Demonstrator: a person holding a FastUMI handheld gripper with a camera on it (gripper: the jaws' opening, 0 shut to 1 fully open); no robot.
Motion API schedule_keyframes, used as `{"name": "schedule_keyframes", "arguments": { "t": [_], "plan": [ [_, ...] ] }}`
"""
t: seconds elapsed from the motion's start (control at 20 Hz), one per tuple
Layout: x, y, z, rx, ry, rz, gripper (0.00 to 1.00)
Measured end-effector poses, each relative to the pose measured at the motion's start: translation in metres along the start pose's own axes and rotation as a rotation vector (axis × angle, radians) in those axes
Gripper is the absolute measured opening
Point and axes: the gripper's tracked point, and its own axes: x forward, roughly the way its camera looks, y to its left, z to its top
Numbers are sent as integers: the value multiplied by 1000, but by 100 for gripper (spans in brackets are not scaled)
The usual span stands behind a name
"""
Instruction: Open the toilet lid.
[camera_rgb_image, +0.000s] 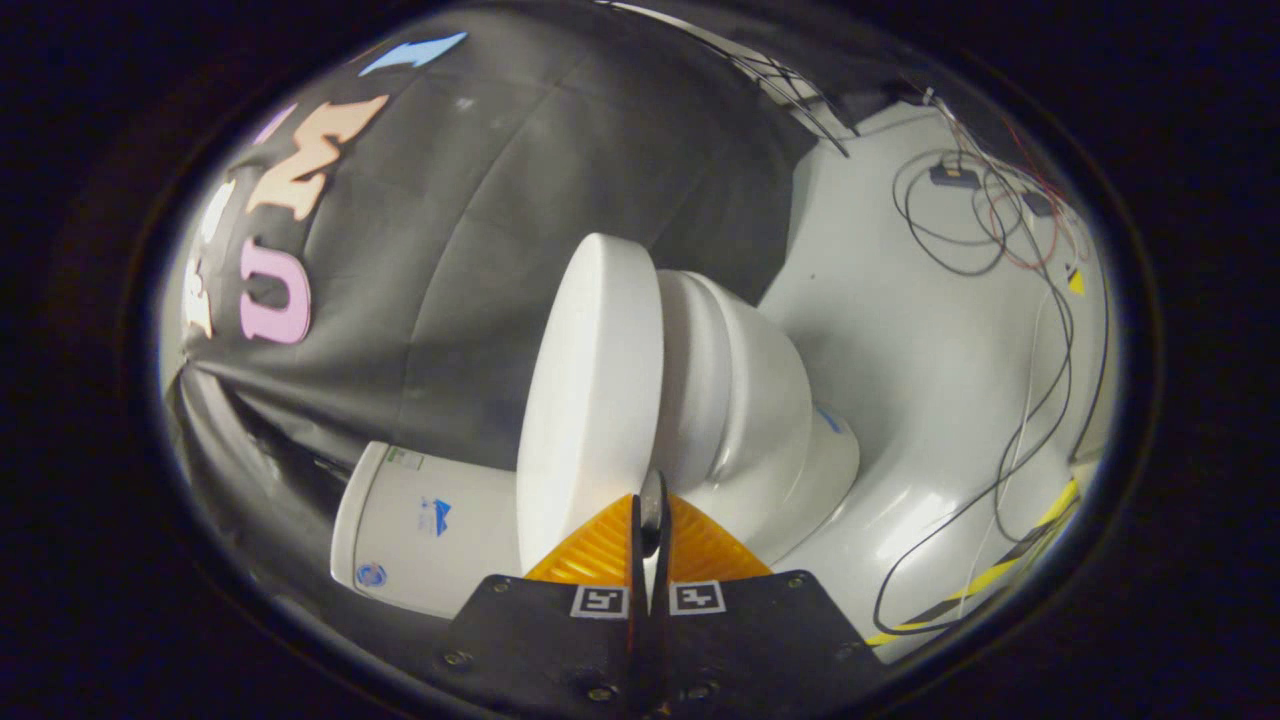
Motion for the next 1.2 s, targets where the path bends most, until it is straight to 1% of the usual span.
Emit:
{"name": "schedule_keyframes", "arguments": {
  "t": [0.05, 0.25, 0.45, 0.6, 0.8, 1.0, 1.2],
  "plan": [
    [-3, 9, -1, -19, -9, 0, 1],
    [-11, 31, 4, -26, -40, 28, 1],
    [-14, 45, 7, -37, -76, 29, 1],
    [-18, 64, 10, -55, -97, 54, 1],
    [-28, 98, 9, -183, -121, 100, 1],
    [-34, 124, 5, -309, -145, 127, 1],
    [-37, 136, 2, -372, -159, 138, 1]
  ]
}}
